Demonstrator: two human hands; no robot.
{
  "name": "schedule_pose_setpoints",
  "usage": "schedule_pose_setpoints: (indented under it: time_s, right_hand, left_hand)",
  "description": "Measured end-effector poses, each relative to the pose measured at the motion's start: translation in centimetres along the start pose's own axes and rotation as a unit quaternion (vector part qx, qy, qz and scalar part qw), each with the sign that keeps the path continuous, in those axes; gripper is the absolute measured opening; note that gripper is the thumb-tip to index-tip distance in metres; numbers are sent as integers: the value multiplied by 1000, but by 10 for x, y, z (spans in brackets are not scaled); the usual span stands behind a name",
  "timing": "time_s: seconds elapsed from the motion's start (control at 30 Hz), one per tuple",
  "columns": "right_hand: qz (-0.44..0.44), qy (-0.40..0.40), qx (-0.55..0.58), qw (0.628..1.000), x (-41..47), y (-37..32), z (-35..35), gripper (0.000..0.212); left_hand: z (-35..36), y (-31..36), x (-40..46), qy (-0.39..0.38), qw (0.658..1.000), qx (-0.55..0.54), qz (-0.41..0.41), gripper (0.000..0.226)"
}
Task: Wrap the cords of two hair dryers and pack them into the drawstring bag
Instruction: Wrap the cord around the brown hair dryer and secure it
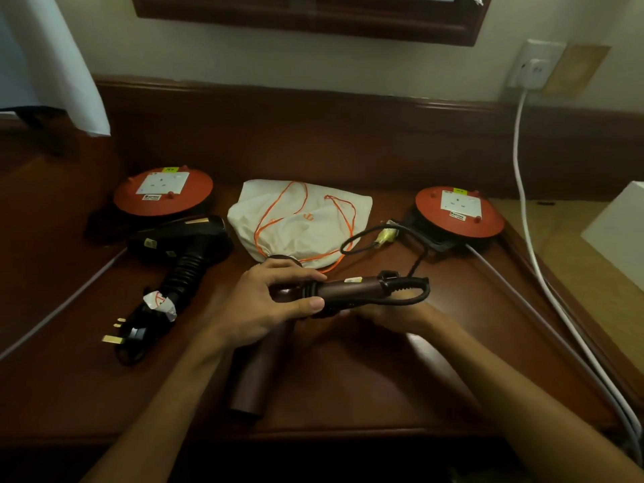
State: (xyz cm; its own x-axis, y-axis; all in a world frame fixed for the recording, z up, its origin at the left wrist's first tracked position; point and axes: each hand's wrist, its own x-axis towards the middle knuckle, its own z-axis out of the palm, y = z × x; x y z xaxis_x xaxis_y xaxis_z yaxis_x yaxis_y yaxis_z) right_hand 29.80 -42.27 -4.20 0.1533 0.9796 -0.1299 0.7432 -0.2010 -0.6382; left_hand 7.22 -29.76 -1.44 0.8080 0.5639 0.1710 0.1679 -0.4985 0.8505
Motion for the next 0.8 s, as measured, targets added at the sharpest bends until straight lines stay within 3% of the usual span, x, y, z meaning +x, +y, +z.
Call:
schedule_pose_setpoints:
  time_s: [0.07,0.13,0.2,0.3,0.4,0.5,0.7,0.8]
  right_hand:
    - [18,-26,9,999,14,3,-9,52]
    - [-48,-48,3,998,24,1,-16,25]
    - [-64,-48,-22,997,31,-4,-24,18]
    - [-72,-57,-22,995,37,-13,-39,25]
    - [-68,-74,19,995,30,-18,-51,21]
    - [-43,-71,51,995,31,-26,-58,31]
    - [-40,-113,-32,992,23,-51,-67,23]
    - [-39,-134,-91,986,16,-63,-67,19]
  left_hand:
    - [-6,1,-1,-19,1000,-17,-8,35]
    - [-7,2,1,-40,999,-1,-12,36]
    - [-4,4,5,-66,996,53,-14,39]
    - [0,13,8,-98,984,150,-15,42]
    - [2,15,10,-104,980,167,-13,42]
    - [8,18,11,-111,969,219,-16,46]
    - [18,25,17,-142,935,321,-42,72]
    - [23,29,21,-182,907,379,-38,67]
